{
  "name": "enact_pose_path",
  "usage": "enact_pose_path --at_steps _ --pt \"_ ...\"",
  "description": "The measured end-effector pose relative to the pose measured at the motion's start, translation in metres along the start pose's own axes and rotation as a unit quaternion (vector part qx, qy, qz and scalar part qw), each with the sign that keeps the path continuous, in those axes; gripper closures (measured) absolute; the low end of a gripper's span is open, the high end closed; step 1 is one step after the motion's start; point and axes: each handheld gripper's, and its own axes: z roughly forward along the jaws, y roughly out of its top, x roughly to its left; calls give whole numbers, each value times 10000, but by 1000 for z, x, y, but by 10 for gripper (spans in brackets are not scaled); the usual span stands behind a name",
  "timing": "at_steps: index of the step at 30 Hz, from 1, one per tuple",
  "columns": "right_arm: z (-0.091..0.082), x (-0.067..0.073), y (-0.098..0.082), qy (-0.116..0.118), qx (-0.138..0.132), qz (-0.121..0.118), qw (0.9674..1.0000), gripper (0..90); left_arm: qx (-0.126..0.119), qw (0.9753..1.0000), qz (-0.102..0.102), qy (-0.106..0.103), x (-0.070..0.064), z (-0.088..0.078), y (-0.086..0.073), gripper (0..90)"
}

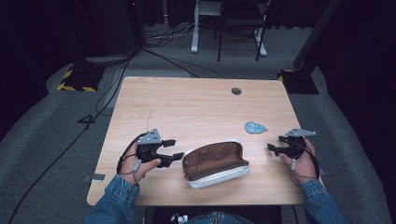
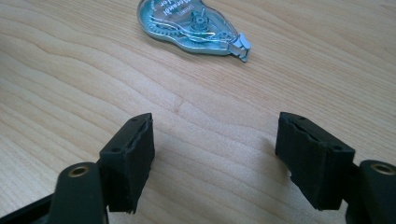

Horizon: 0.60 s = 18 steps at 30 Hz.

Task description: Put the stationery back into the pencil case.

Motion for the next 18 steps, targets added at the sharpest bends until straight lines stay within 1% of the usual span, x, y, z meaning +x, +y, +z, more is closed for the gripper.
enact_pose_path --at_steps 1,2,3,4,7,8,9,10,11,12,14,16,18 --pt "0 0 0 9 1 -8 10000 284 33 9999 33 96 2 -3 -1 348" --pt "0 0 0 17 1 -20 10000 283 63 9998 18 187 4 -7 -3 349" --pt "1 -1 1 23 0 -32 10000 284 79 9997 13 252 6 -10 -5 349" --pt "1 -1 1 23 0 -32 10000 284 79 9997 13 252 6 -10 -5 349" --pt "1 -1 1 51 5 -49 10000 285 175 9986 -39 489 12 -19 -12 348" --pt "1 -1 1 59 2 -64 10000 287 195 9984 -59 521 12 -21 -14 347" --pt "2 -1 2 65 1 -84 9999 297 236 9979 -28 602 14 -23 -16 346" --pt "2 -1 2 94 10 -146 9998 325 265 9975 -43 648 14 -25 -18 346" --pt "1 -1 3 146 37 -157 9998 364 272 9973 -41 685 15 -26 -19 345" --pt "1 0 4 163 58 -162 9997 384 277 9969 -69 732 16 -27 -21 345" --pt "1 0 5 172 93 -171 9997 389 293 9966 -90 761 17 -29 -23 342" --pt "0 0 8 171 187 -186 9995 393 320 9960 -170 818 19 -31 -27 339" --pt "0 0 11 146 194 -236 9994 392 383 9951 -202 889 22 -33 -31 339"
